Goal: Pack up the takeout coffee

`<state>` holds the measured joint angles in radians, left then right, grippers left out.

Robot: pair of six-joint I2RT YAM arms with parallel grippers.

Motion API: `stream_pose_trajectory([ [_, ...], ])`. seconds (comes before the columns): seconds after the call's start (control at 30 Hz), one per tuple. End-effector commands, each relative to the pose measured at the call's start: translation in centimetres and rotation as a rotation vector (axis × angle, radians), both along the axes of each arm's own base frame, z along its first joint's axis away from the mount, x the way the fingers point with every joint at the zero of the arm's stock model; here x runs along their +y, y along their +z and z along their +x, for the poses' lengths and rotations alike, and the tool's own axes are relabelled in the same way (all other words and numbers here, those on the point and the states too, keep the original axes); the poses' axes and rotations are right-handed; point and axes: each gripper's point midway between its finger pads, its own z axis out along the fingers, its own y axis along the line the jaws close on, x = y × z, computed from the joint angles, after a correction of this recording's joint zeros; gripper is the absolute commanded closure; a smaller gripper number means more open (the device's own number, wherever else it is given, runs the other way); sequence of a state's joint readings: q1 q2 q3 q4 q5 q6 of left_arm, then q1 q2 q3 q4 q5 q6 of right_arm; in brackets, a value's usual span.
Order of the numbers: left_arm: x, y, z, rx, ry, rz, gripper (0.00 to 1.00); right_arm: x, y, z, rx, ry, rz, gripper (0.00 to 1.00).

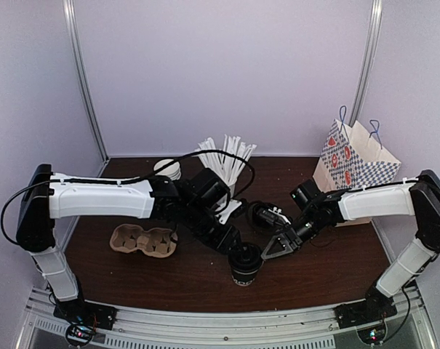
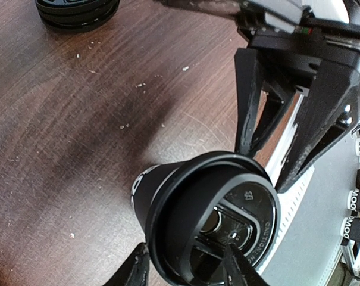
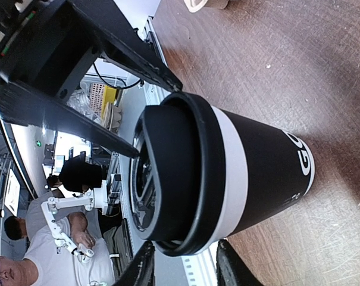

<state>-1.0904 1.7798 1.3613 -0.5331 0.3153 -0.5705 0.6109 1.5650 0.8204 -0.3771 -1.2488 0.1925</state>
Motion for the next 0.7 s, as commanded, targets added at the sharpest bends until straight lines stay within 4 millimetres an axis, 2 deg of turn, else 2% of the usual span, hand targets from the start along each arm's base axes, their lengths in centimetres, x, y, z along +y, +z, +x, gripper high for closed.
stream_pose_trajectory([
  [0.0,0.0,-2.2,-0.3,0.026,-0.008,0.034,0.58,0.4,-0.4,0.6,-0.019,-0.002,-0.017,0.67],
  [0.17,0.1,-2.9,-0.5,0.037,-0.007,0.042,0.58,0.4,-0.8,0.6,-0.003,-0.002,-0.031,0.69],
  [0.37,0.1,-3.3,-0.6,0.048,-0.007,0.044,0.59,0.7,-1.0,0.8,0.02,-0.007,-0.032,0.66],
  [0.43,0.1,-3.5,-0.6,0.05,-0.007,0.047,0.6,0.5,-1.5,0.8,0.016,-0.011,-0.059,0.68],
  [0.57,0.2,-3.9,-0.7,0.058,-0.01,0.053,0.61,-1.0,-4.3,1.1,-0.032,-0.006,-0.222,0.78],
  [0.67,0.3,-4.2,-0.7,0.062,-0.009,0.058,0.61,-2.3,-6.7,0.7,-0.012,0.006,-0.337,0.79],
])
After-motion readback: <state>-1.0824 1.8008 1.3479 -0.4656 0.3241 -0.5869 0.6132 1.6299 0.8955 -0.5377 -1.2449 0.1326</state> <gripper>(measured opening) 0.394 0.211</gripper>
